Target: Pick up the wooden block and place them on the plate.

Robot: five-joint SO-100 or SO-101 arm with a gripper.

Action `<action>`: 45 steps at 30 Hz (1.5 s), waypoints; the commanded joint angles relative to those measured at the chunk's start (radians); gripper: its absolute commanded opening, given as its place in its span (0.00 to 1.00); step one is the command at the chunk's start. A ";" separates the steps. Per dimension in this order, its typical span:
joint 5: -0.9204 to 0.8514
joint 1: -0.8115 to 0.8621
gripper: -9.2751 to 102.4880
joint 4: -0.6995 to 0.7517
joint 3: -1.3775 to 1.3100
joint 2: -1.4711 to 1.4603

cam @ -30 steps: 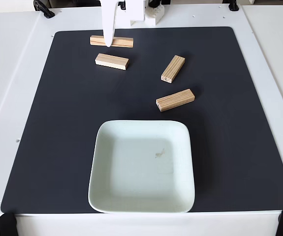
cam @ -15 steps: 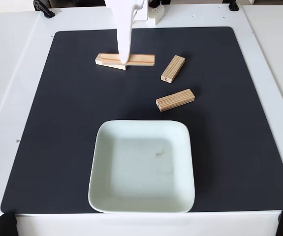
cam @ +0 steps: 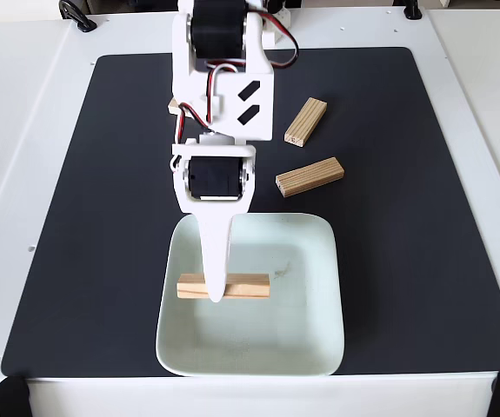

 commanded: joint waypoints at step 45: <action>0.055 -0.058 0.44 0.202 -0.244 -0.041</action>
